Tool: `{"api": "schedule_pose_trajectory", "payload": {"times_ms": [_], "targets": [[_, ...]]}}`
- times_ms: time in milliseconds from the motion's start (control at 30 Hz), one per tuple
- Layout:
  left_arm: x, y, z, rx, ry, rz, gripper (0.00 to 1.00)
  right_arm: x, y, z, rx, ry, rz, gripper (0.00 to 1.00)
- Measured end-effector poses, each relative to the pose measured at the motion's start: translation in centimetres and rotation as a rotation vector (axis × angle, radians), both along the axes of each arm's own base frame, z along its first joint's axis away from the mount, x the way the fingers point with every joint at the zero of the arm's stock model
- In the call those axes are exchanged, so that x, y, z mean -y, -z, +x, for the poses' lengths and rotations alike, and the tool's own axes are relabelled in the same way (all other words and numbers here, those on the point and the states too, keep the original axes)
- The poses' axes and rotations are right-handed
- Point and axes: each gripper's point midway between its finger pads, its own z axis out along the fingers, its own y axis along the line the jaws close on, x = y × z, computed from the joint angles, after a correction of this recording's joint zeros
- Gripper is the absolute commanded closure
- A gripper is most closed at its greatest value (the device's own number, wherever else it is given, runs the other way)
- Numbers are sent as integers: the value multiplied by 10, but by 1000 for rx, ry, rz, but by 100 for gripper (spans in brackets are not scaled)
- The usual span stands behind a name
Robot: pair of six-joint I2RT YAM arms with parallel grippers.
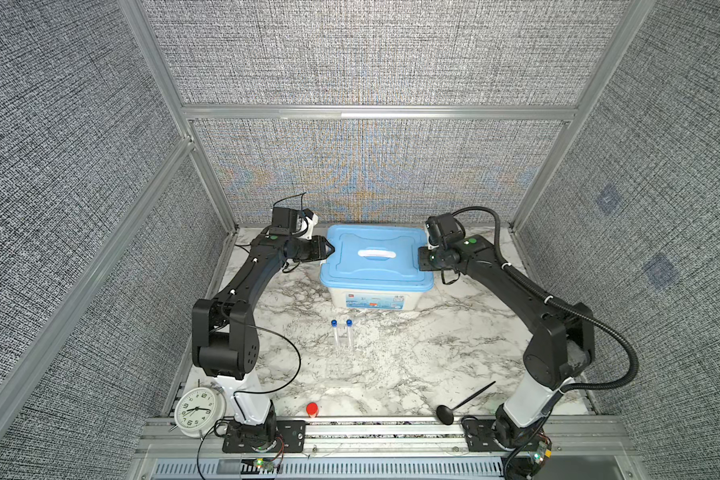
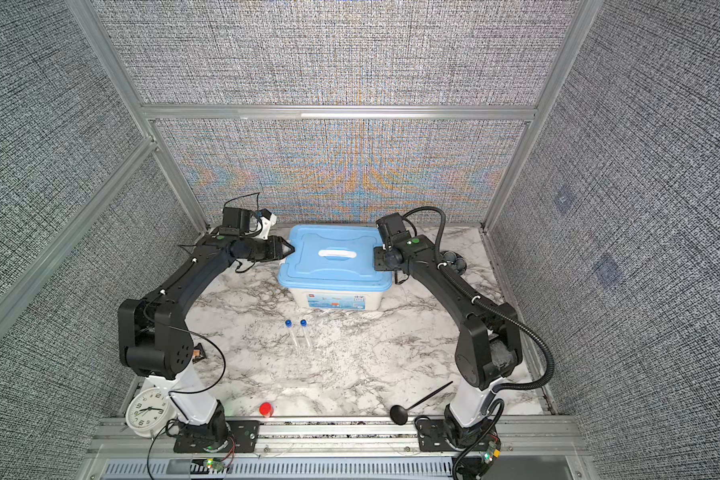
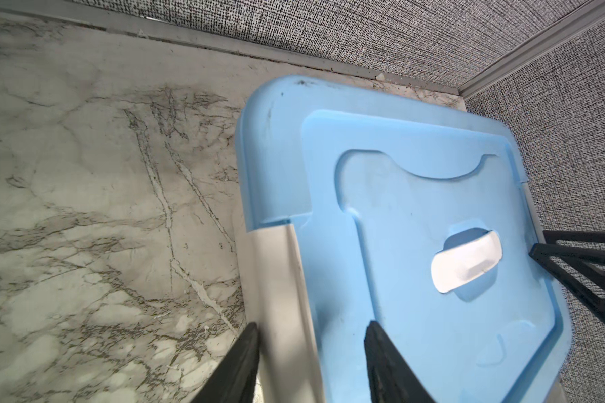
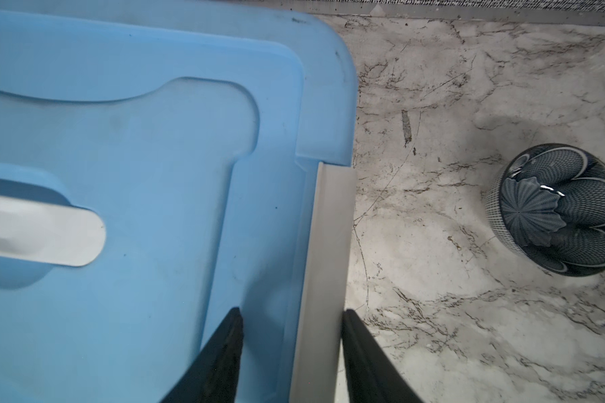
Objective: Organize the chemistry lab equipment
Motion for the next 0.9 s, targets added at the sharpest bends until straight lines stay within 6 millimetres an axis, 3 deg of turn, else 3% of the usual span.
{"api": "schedule_pose_trajectory", "payload": {"times_ms": [433,900], "targets": [[8,14,1,13,21,162,56,3,-2,-1,10,17,-13,53],[20,12,10,71,24,259,57,7,-4,-5,22,63,-76,53]]}}
